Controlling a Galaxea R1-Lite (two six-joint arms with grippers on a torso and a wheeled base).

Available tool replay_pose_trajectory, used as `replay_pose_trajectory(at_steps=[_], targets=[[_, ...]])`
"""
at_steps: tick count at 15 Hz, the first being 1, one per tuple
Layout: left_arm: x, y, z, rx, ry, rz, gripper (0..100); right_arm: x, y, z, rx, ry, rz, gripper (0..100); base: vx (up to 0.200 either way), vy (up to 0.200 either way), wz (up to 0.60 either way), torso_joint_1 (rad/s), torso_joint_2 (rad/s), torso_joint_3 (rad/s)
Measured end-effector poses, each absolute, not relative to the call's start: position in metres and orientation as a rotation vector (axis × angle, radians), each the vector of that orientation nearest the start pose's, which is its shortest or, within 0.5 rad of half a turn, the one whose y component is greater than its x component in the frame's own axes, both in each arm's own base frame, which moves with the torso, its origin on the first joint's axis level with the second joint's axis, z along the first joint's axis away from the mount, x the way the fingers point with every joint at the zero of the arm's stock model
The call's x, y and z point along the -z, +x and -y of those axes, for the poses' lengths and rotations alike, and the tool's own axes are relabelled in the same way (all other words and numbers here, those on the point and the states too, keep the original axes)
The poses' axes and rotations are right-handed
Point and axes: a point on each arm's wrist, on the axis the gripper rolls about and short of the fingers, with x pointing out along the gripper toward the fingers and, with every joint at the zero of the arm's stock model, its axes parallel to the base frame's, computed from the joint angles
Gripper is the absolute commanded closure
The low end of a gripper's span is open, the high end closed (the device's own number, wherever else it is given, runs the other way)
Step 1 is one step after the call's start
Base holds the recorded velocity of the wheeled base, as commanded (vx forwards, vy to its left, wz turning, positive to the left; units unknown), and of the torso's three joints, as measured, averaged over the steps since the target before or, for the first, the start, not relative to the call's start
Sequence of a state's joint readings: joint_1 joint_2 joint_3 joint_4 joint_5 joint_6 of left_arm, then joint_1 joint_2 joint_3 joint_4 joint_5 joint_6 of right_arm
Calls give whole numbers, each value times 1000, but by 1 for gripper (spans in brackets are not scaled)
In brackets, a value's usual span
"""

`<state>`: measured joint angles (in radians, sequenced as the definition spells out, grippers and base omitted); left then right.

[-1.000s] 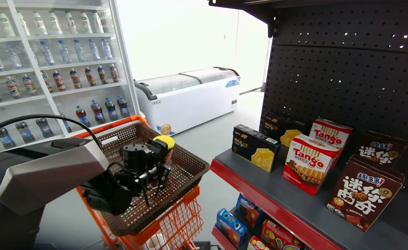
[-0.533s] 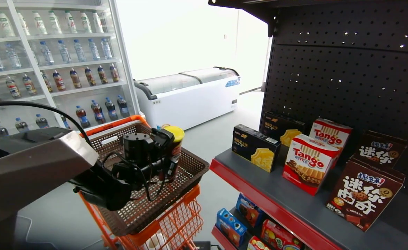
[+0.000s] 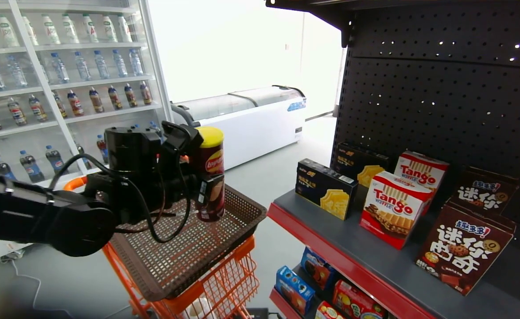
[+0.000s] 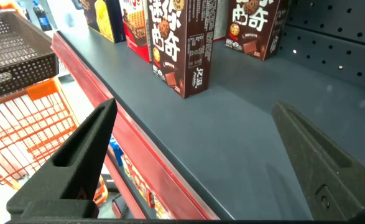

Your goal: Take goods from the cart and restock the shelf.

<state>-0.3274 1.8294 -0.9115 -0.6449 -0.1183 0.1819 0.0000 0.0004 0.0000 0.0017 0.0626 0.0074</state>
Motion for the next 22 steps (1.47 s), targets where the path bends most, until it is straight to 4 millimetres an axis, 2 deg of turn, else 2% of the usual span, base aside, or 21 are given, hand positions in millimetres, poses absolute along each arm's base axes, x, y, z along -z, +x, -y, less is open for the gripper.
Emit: replay_pose_trajectory(at_steps=[3,6,11,14,17,22], targets=[[-199,289,103,591,123,-250,100,-76,-23,-1,-63,8,-2,0,0,0,0,0,0,0],[-218,260,97,694,73,-263,100,-75,-23,-1,-63,8,-2,0,0,0,0,0,0,0],[-218,209,80,699,50,-310,100,-75,-23,-1,-63,8,-2,0,0,0,0,0,0,0],[-219,184,74,723,52,-277,100,-75,-23,-1,-63,8,-2,0,0,0,0,0,0,0],[-226,181,78,746,55,-208,100,-76,-23,-1,-63,8,-2,0,0,0,0,0,0,0],[-221,202,86,738,53,-190,100,-75,-23,-1,-63,8,-2,0,0,0,0,0,0,0]])
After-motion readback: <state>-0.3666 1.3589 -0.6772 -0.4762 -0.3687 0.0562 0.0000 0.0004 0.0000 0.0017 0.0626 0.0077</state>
